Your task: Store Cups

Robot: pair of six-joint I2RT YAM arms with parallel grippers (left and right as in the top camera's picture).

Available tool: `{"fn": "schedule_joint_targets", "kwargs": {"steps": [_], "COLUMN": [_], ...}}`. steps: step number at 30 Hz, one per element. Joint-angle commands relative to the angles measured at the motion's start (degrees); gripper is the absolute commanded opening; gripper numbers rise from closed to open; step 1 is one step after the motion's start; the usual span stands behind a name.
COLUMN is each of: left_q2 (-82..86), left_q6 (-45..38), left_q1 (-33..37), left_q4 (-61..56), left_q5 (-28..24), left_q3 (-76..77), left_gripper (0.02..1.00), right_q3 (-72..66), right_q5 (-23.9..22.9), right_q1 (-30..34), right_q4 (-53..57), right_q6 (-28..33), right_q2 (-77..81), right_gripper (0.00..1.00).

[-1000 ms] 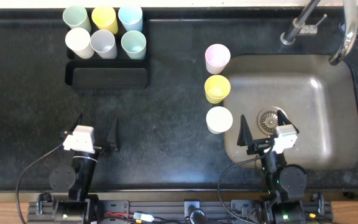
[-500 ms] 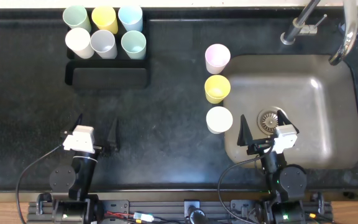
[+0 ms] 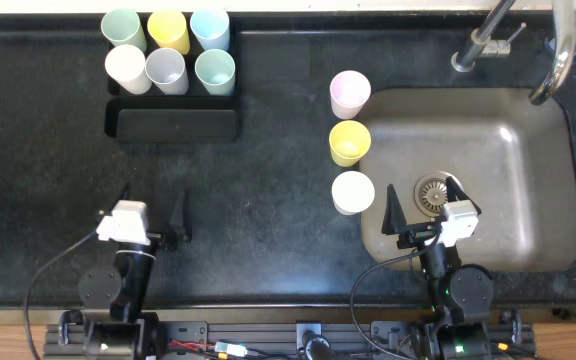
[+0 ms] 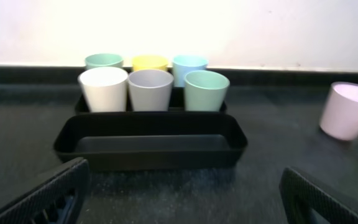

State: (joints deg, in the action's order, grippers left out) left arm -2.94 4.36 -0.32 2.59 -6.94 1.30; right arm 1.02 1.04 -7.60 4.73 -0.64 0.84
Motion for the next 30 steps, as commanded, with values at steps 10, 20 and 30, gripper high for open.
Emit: {"fn": "schedule_joint_targets", "kwargs": {"steps": [10,20,30], "left_q2": [-63.7,-112.7,-137.4], "left_q6": [6.7,18.2,27.2], "left_q1": [-14.3,-30.8,-34.9], "left_q4": [33.5,62.6,71.4], "left_q5": [10.4,16.6,9.0], "left_q3": [76.5,138.6,157.5], "left_gripper": [1.000,1.000,1.000], "right_q3": [-0.7,-0.7,-0.7], "right_q5": [-0.1,-0.1,-0.1], "right_q1": [-0.3,-0.3,-0.3], "right_q4": [-0.3,-0.3,-0.3], "right_q6": [0.0,0.0,0.0], "right_q2": [-0.6,-0.6,-0.6], "right_gripper": [0.998,0.996,0.998]}}
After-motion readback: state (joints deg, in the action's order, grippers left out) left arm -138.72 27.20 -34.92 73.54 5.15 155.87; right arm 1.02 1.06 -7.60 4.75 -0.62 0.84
